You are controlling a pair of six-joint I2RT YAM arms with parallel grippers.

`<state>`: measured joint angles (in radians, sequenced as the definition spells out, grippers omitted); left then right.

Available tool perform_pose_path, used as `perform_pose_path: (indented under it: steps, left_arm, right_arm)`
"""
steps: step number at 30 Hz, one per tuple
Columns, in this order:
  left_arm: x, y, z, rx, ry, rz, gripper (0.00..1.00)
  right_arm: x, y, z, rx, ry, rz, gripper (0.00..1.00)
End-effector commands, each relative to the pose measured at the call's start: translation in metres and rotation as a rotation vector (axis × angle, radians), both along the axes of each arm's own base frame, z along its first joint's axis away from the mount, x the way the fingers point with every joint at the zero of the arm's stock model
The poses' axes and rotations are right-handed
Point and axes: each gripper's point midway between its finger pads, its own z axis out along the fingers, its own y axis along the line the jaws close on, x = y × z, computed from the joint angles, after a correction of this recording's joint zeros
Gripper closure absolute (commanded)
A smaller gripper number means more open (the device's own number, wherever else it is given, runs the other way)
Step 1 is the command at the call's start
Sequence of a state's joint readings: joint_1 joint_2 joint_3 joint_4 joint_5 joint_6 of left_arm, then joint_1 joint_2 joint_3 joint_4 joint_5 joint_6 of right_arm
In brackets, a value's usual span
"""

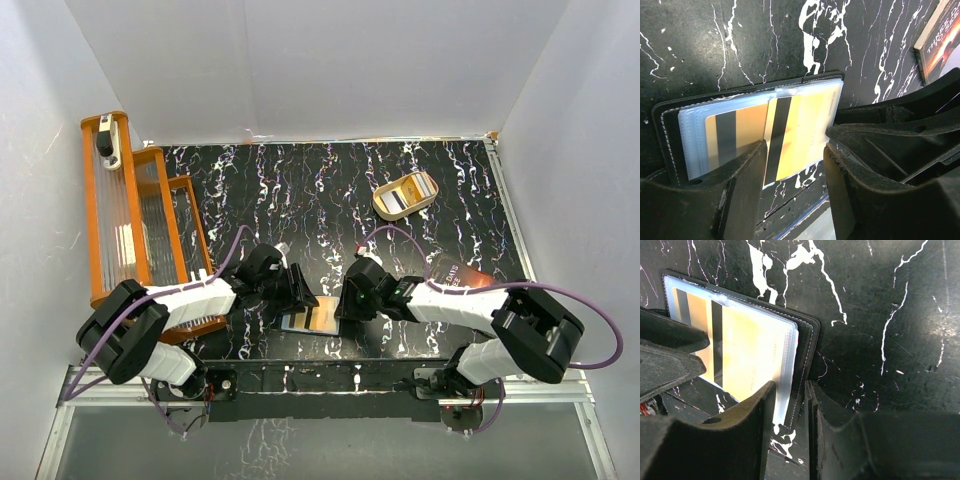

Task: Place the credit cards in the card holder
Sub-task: Insert the credit card into the card holder.

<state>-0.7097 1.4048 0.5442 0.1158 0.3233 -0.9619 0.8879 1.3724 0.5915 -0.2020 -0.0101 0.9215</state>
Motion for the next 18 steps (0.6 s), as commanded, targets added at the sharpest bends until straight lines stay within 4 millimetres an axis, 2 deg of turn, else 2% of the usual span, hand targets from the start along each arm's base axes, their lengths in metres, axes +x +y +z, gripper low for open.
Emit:
perform_pose_path:
  steps: [1, 18]
  left_arm:
    - [-0.007, -0.002, -0.005, -0.012, 0.030, -0.006, 0.52]
    - [-0.014, -0.020, 0.001, -0.080, 0.056, -0.006, 0.53]
  right_arm:
    - [0.002, 0.006, -0.002, 0.018, -0.013, 0.013, 0.73]
    - [0.003, 0.008, 0.002, 0.038, -0.019, 0.002, 0.73]
